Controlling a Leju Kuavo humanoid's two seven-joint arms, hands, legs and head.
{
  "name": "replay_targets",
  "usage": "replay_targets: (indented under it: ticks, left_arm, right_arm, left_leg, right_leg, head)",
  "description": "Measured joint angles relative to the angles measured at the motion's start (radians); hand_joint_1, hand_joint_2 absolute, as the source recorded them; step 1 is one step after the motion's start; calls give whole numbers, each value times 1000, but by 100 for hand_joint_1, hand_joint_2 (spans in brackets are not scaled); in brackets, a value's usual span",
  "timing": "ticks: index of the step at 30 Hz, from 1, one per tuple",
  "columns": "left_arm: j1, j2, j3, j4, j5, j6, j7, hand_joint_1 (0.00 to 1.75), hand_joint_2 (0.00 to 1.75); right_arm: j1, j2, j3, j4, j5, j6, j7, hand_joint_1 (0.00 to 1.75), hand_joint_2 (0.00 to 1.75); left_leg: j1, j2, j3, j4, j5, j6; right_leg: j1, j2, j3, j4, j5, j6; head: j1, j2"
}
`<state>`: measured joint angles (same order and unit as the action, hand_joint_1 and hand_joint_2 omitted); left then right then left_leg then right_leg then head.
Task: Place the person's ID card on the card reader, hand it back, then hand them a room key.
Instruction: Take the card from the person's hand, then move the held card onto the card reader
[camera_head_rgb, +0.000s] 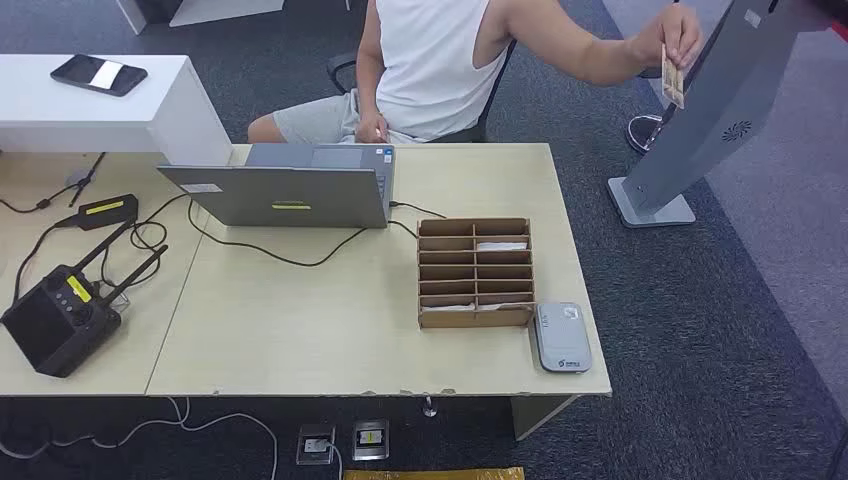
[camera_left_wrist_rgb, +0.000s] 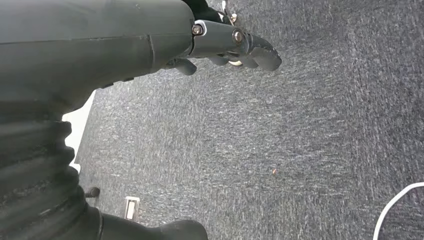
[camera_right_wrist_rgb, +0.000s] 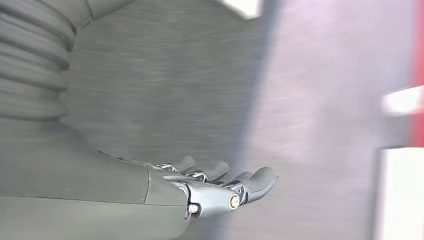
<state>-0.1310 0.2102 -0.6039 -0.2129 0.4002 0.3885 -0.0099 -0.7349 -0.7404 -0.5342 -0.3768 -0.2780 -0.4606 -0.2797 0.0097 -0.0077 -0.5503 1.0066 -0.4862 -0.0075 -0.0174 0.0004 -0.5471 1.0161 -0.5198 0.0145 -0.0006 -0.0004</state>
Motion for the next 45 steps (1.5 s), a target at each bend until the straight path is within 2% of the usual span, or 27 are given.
replay_targets:
  ticks: [3,7,11,16,19,24,29,41,42,45]
  left_arm:
    - [-1,-1,-2,0,-1,0,0,0,175]
    - [-4,-6,-12,0,-8,-4,0,0,175]
    - [-7,-10,-19,0,-11,-4,-1,0,175]
    - [-9,-10,-24,0,-19,-7,-7,0,175]
    - [-9,-8,-29,0,-19,-14,-7,0,175]
    - [-9,-2,-37,0,-18,-21,-7,0,175]
    - [-9,4,-39,1,-19,-21,-7,0,175]
    - [-9,14,-47,7,-21,-30,-7,0,175]
    - [-9,14,-48,7,-21,-31,-7,0,175]
    - [-9,16,-51,8,-22,-32,-7,0,175]
  right_arm:
    - [-57,-2,51,-39,65,6,-29,0,175]
    - [-136,4,196,-144,276,11,-61,0,175]
    - [-156,28,344,-286,566,-37,-25,0,175]
    - [-147,79,493,-462,887,-44,42,0,175]
    - [-135,120,578,-556,1019,-33,63,0,175]
    - [-121,185,687,-638,1093,-4,57,0,175]
    - [-116,236,755,-662,1123,23,54,0,175]
    - [-103,275,815,-685,1127,76,70,0,175]
    - [-103,277,818,-687,1127,84,72,4,175]
    - [-102,280,824,-693,1122,111,76,130,175]
  left_leg:
    - [0,0,0,0,0,0]
    - [0,-2,-1,0,1,1]
    - [0,-5,-2,0,2,1]
    - [1,-6,-3,0,3,1]
    - [1,-7,-3,0,3,1]
    - [2,-8,-3,0,4,0]
    - [1,-8,-3,0,4,0]
    - [1,-8,-3,0,4,0]
    - [2,-8,-3,0,4,0]
    - [2,-8,-3,0,4,0]
  right_leg:
    - [0,0,0,0,1,0]
    - [0,-2,0,1,1,0]
    - [1,-5,0,1,1,0]
    - [1,-5,0,1,1,0]
    - [1,-6,-1,1,1,0]
    - [2,-7,-1,1,1,0]
    - [2,-7,-1,1,1,0]
    - [2,-6,-2,1,1,0]
    - [2,-6,-2,1,1,0]
    - [2,-6,-3,1,1,0]
  head:
    - [0,0]
    - [0,0]
    - [0,0]
    - [0,0]
    - [0,0]
    - [0,0]
    - [0,0]
    - [0,0]
    - [0,0]
    - [0,0]
